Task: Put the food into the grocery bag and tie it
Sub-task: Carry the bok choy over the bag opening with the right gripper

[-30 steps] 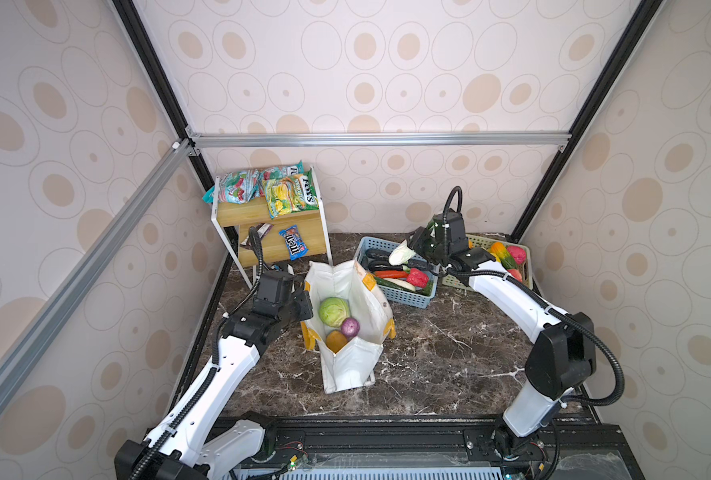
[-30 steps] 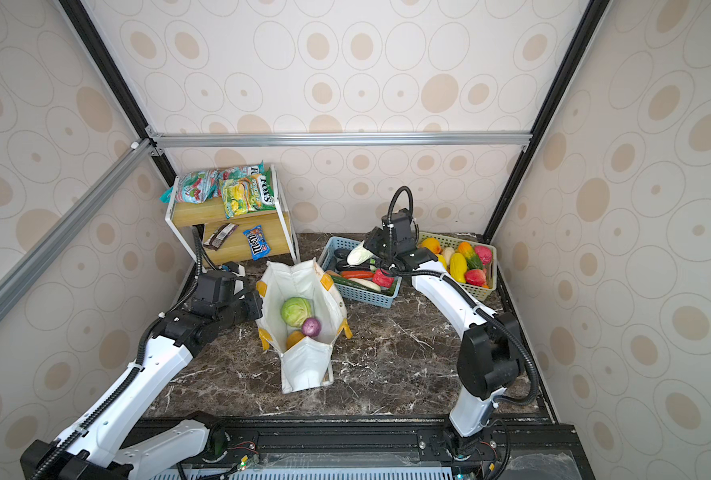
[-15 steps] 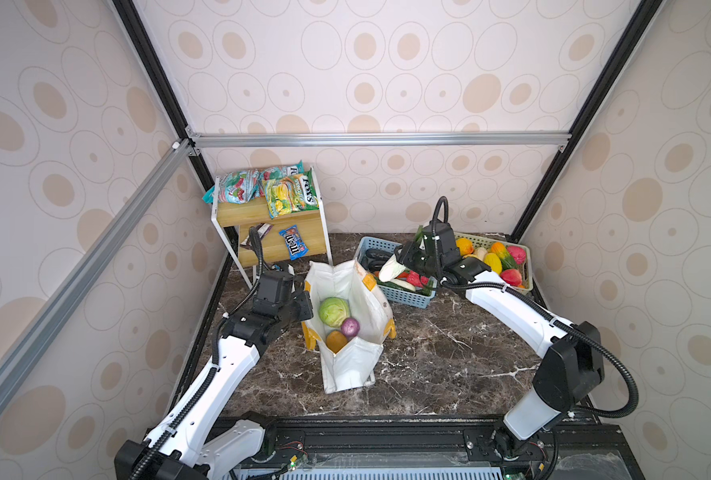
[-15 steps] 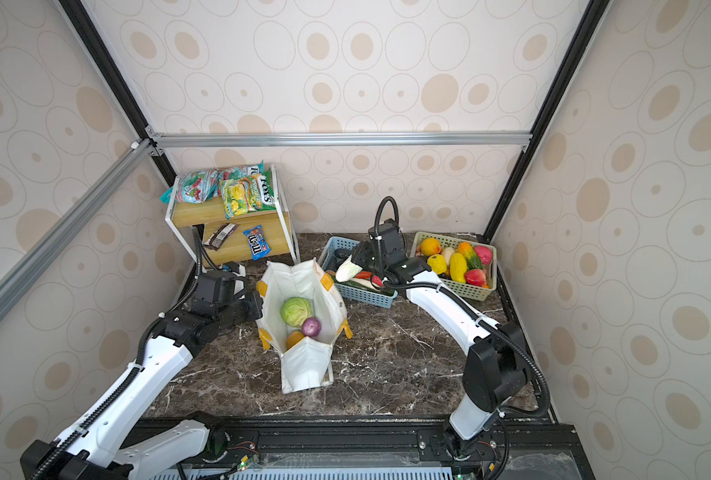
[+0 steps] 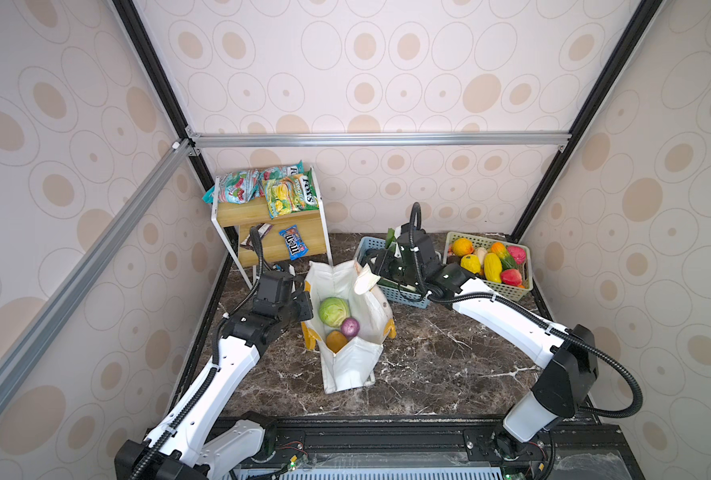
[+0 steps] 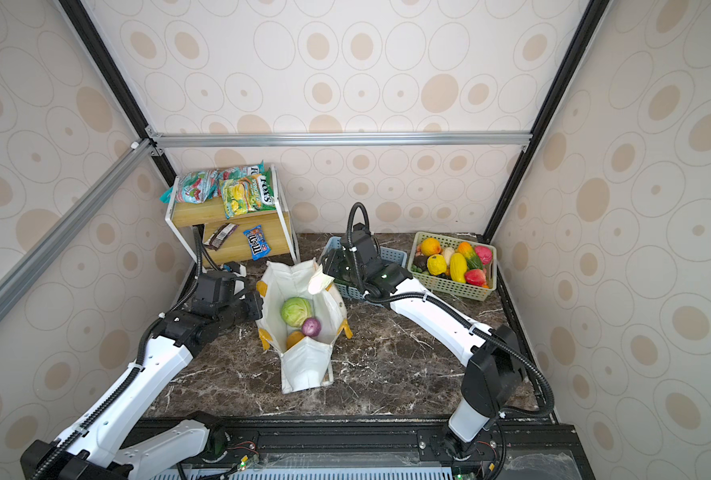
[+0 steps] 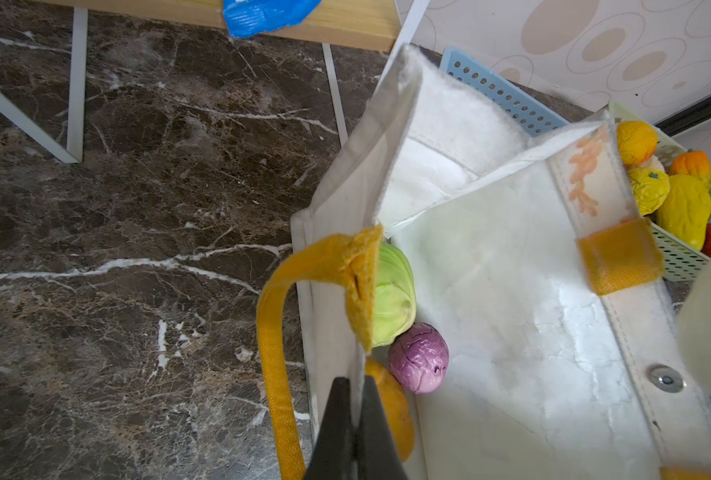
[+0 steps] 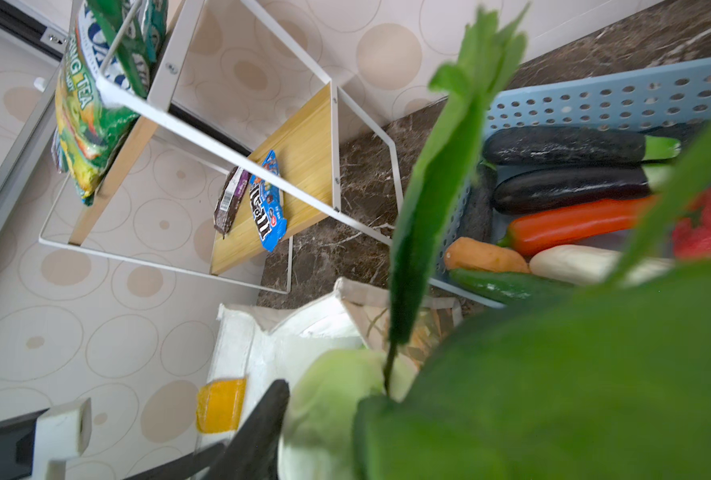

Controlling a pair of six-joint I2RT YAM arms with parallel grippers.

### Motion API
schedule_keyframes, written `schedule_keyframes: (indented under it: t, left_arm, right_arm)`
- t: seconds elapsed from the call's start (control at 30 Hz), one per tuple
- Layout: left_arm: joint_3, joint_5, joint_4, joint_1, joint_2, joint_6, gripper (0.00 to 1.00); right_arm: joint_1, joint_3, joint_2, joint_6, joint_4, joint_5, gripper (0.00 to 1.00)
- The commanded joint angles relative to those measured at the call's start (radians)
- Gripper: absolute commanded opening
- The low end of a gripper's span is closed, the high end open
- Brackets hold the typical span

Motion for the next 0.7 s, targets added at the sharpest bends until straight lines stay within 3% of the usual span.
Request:
schedule_keyframes:
  t: [0.0, 0.67]
  left_arm:
    - [0.007, -0.004, 0.034, 0.009, -0.004, 0.017, 0.00]
    - [0.026, 0.011, 0.058, 0.008, 0.004, -0.002, 0.00]
  right_arm:
    - [0.032, 0.023, 0.005, -0.008, -0.001, 0.013, 0.49]
    - [0.182, 0.085, 0.132, -0.272, -0.109, -0.033, 0.50]
